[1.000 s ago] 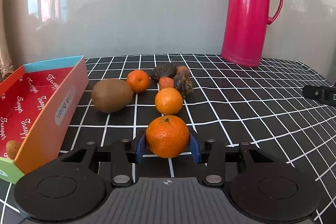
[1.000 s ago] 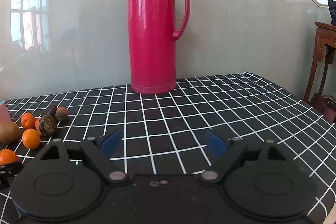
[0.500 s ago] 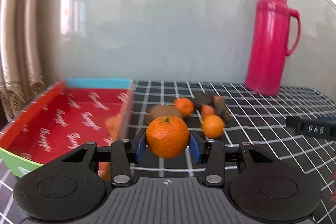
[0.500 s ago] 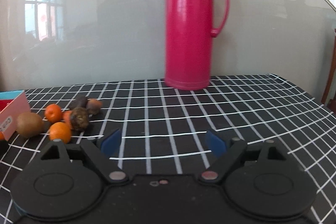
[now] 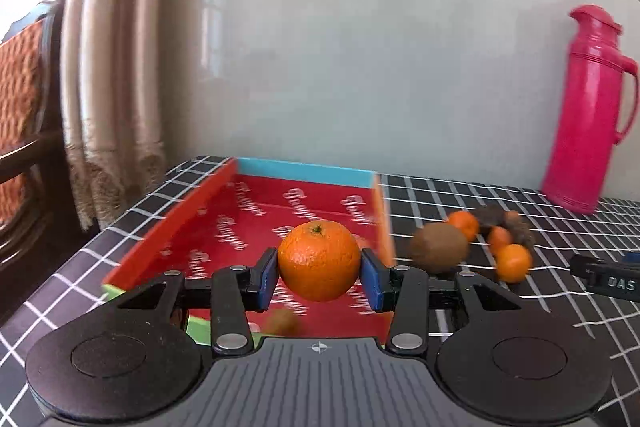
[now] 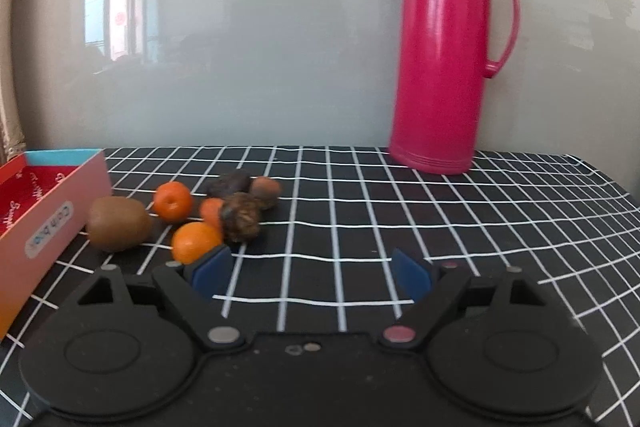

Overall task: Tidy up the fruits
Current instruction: 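Carry the mandarin into the red box and release it, then grasp the kiwi with the right gripper, then carry the kiwi over the red box and release it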

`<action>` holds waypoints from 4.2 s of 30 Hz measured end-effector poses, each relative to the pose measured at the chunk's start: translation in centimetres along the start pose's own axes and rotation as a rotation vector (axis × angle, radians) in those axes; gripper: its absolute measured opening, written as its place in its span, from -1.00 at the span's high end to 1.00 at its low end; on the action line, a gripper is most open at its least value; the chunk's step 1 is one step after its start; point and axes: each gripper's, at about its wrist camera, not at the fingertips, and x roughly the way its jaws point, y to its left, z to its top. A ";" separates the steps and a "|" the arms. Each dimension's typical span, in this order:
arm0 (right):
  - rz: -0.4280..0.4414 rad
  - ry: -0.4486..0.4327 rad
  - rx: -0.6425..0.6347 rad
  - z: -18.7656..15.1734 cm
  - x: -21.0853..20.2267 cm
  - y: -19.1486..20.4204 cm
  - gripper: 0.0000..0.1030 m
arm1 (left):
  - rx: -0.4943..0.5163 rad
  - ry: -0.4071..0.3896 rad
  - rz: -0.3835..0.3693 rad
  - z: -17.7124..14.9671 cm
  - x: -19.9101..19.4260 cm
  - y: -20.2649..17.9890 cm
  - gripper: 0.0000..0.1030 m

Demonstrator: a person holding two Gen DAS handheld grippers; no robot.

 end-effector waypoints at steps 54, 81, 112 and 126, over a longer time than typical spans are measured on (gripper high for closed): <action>0.202 -0.049 -0.120 1.0 2.0 9.8 -0.67 | -0.069 -0.073 0.186 -0.6 -1.0 7.7 -1.00; 0.233 0.051 -0.174 1.8 5.8 13.3 -0.15 | -0.130 -0.028 0.242 -0.7 0.3 11.9 -1.00; 0.326 -0.086 -0.190 3.9 -1.2 14.9 -0.14 | -0.132 -0.055 0.278 0.0 -1.8 12.8 -1.00; 0.451 -0.066 -0.288 2.4 -3.2 21.1 -0.14 | -0.162 -0.058 0.349 0.2 -4.5 17.1 -1.00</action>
